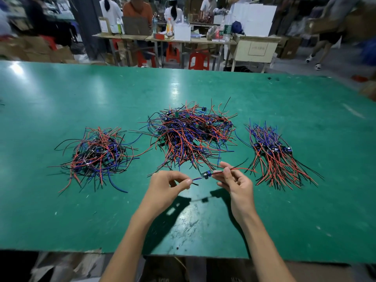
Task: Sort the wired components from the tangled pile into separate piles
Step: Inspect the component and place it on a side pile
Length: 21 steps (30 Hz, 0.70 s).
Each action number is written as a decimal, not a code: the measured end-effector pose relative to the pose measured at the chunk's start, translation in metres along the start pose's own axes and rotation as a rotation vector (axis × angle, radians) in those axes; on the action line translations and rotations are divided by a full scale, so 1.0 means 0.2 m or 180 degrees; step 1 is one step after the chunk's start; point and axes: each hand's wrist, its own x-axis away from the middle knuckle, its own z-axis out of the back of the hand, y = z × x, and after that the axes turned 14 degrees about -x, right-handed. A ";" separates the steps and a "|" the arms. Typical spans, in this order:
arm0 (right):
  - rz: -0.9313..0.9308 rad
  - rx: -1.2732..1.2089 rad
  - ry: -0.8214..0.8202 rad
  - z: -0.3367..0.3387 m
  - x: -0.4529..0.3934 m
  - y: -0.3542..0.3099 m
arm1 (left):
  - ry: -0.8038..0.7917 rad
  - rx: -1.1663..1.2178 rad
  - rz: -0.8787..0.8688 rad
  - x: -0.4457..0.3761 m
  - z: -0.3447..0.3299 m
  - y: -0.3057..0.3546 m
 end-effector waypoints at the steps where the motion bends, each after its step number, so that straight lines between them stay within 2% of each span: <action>1: -0.0028 -0.0032 -0.0059 0.01 0.00 0.00 | 0.0114 -0.0063 -0.0078 0.01 -0.01 0.00; 7: -0.0136 -0.0149 -0.0196 0.02 0.01 -0.02 | 0.0549 -0.0198 -0.0228 0.03 -0.04 -0.01; 15: -0.0067 0.0163 -0.0043 -0.02 0.02 -0.02 | 0.0556 -0.0747 -0.0172 0.04 -0.04 -0.01; 21: -0.0217 0.0502 -0.0419 -0.04 0.04 -0.03 | 0.0537 -0.0736 -0.0102 0.03 -0.05 -0.04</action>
